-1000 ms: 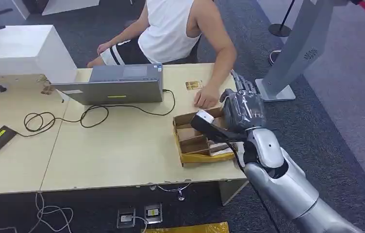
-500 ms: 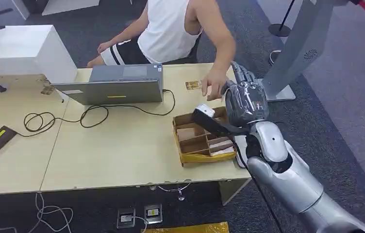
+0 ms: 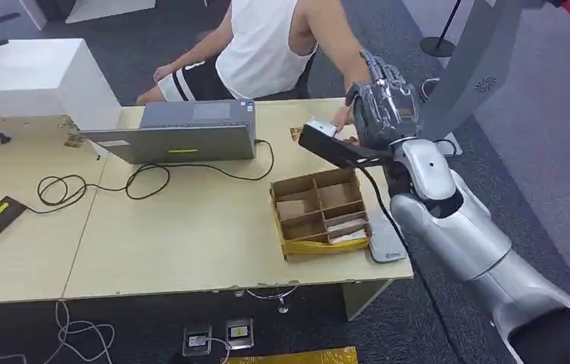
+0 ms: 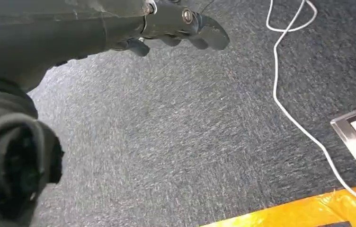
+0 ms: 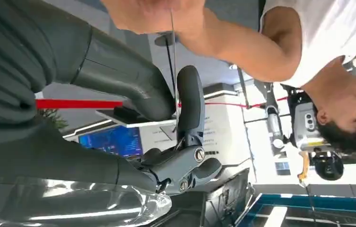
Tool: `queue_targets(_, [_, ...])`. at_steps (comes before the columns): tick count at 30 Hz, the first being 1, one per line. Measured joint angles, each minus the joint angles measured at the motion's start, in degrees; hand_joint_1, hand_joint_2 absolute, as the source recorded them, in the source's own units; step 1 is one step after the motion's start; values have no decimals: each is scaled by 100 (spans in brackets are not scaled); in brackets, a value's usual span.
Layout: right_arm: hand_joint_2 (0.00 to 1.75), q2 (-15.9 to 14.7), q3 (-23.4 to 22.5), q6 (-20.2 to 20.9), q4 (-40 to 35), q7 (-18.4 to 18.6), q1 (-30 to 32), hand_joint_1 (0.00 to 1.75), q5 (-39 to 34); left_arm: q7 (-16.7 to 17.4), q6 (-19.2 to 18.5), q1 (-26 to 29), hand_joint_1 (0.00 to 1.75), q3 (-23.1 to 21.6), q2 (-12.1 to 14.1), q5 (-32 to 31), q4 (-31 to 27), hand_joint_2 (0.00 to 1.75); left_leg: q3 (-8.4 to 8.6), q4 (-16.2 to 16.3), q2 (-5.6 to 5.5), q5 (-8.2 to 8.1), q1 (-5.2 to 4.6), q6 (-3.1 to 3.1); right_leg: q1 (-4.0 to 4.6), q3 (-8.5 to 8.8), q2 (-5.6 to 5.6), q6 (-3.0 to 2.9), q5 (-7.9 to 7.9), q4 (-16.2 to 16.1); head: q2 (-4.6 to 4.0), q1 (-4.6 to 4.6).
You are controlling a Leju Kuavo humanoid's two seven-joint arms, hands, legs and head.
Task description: Pass the card to the sensor for recognition and then transmit it.
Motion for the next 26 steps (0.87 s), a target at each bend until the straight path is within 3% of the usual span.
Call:
queue_targets(21, [175,157,422,-216,1176,-2,-436,175,-317,59,-37,-38,0,-236,-15,0,0,0,1,0,-1,0,0,0,0,0,0,0,0,0,0,0])
queue_targets(22, [175,160,442,-223,1222,-18,-435,42,-341,59,-39,-38,0,-236,-15,0,0,0,1,0,-1,0,0,0,0,1,0,0,0,0,0,0])
queue_targets(23, [175,162,462,-227,1270,-29,-434,0,-356,59,-42,-38,0,-236,-15,0,0,0,1,0,-1,0,0,0,0,0,0,0,0,0,0,-2])
queue_targets(26, [175,166,503,-234,1406,-35,-433,0,-380,70,-59,-39,0,-236,-15,0,0,0,2,0,0,0,0,0,-1,1,0,0,0,0,0,-2])
